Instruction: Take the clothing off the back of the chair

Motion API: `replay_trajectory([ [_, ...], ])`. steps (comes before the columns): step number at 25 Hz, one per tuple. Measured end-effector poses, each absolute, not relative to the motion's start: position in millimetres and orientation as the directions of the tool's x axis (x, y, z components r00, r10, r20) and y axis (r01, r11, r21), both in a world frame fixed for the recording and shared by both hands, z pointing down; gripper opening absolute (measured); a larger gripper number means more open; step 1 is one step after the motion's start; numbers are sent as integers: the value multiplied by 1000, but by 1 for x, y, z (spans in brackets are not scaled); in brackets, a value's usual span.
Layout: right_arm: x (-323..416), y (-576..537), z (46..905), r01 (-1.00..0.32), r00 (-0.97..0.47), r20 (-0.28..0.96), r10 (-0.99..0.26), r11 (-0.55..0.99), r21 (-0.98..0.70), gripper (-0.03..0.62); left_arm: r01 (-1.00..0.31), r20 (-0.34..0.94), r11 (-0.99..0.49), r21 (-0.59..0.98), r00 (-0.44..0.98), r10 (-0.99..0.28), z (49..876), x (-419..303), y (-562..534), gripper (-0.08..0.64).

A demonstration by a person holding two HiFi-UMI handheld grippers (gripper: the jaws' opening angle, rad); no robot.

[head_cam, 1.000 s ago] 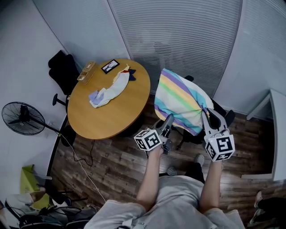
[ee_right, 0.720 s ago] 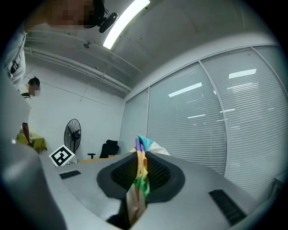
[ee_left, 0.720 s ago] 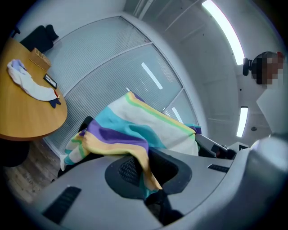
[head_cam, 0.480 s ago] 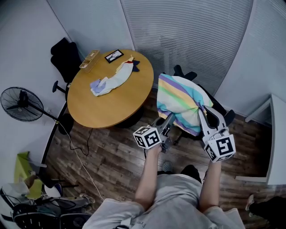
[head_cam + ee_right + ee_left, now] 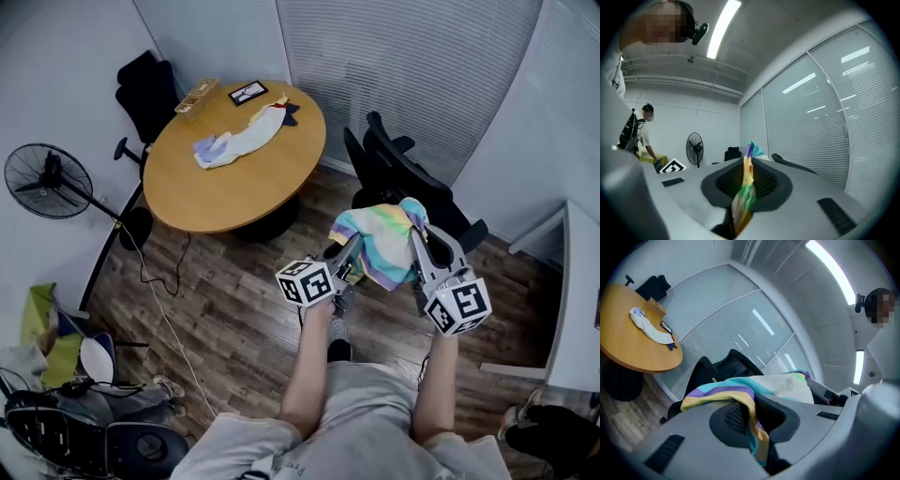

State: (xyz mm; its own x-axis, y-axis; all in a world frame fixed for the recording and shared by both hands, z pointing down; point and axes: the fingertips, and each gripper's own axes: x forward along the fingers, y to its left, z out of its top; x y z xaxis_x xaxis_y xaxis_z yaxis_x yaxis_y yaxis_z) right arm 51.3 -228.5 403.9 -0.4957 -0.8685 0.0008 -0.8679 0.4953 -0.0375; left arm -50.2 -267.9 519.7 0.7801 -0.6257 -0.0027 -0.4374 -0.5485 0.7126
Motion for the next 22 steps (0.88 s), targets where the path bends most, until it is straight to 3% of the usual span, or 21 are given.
replay_trajectory([
  [8, 96, -145, 426, -890, -437, 20, -899, 429, -155, 49, -527, 107, -566, 634, 785, -610, 529, -23, -173, 51],
  [17, 142, -80, 459, -916, -357, 88, -930, 330, -228, 49, -678, 267, -644, 353, 733, -625, 531, 10, -116, 51],
  [22, 173, -55, 477, -947, -293, 164, -942, 262, -186, 49, -707, 297, -668, 233, 706, -643, 526, 31, -98, 51],
])
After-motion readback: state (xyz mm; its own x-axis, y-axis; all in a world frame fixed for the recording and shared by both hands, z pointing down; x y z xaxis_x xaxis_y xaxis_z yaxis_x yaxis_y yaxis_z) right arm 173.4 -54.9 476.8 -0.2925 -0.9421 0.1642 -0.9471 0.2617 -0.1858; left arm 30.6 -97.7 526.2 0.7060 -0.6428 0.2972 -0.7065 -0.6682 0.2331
